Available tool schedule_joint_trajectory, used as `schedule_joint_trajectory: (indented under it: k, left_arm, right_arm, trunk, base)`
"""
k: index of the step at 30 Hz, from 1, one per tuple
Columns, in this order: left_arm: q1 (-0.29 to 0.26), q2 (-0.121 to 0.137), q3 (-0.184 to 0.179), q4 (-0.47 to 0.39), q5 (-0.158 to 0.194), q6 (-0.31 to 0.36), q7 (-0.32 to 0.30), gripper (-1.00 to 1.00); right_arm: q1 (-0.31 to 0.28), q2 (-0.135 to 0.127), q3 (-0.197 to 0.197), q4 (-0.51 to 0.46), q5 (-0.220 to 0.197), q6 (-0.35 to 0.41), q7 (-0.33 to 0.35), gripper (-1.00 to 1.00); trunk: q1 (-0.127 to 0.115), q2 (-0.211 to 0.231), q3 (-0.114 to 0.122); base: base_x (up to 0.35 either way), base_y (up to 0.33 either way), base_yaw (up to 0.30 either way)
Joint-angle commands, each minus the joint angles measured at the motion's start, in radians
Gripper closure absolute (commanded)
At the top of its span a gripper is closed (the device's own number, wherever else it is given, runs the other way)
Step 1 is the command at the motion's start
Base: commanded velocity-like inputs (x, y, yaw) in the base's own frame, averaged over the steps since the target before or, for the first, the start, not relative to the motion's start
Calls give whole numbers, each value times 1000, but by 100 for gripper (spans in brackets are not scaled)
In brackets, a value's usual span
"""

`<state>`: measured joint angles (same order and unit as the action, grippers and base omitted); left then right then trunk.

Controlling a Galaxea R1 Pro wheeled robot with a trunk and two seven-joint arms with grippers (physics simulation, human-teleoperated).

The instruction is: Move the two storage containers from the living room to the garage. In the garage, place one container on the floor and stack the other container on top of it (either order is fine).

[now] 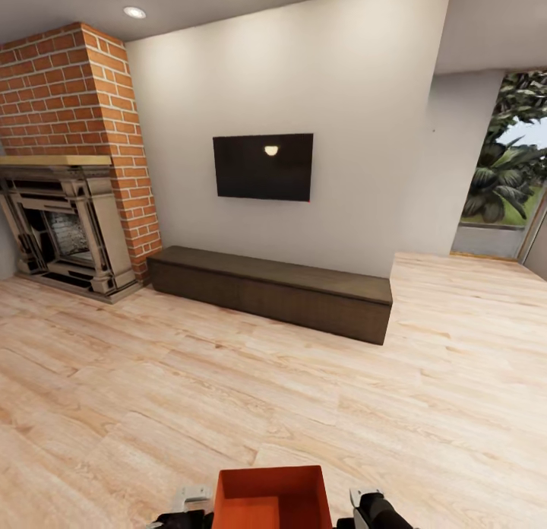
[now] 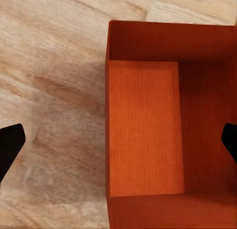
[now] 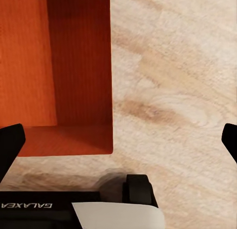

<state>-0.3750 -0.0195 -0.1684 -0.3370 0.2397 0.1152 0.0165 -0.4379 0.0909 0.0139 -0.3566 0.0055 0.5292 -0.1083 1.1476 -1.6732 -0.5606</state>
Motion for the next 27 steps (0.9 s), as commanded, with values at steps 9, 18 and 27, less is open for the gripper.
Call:
schedule_joint_trajectory:
  k: [9, 18, 27]
  left_arm:
    - [-51, 0, -3, 5, 11, 15, -2, -100]
    - [-61, 1, -4, 8, 10, 7, -6, -100]
    - [-62, 0, -6, 9, 8, 0, -6, -100]
  right_arm:
    - [-12, 9, 1, -5, 2, 8, -5, -100]
    - [-13, 10, 1, -1, 3, 8, -5, -100]
    - [-45, 10, 1, -9, 3, 14, -7, -100]
  trunk:
    - [35, -64, -29]
    - [69, -127, -58]
    - [104, -190, -86]
  base:
    - [0, 0, 0]
    - [0, 0, 0]
    - [0, 0, 0]
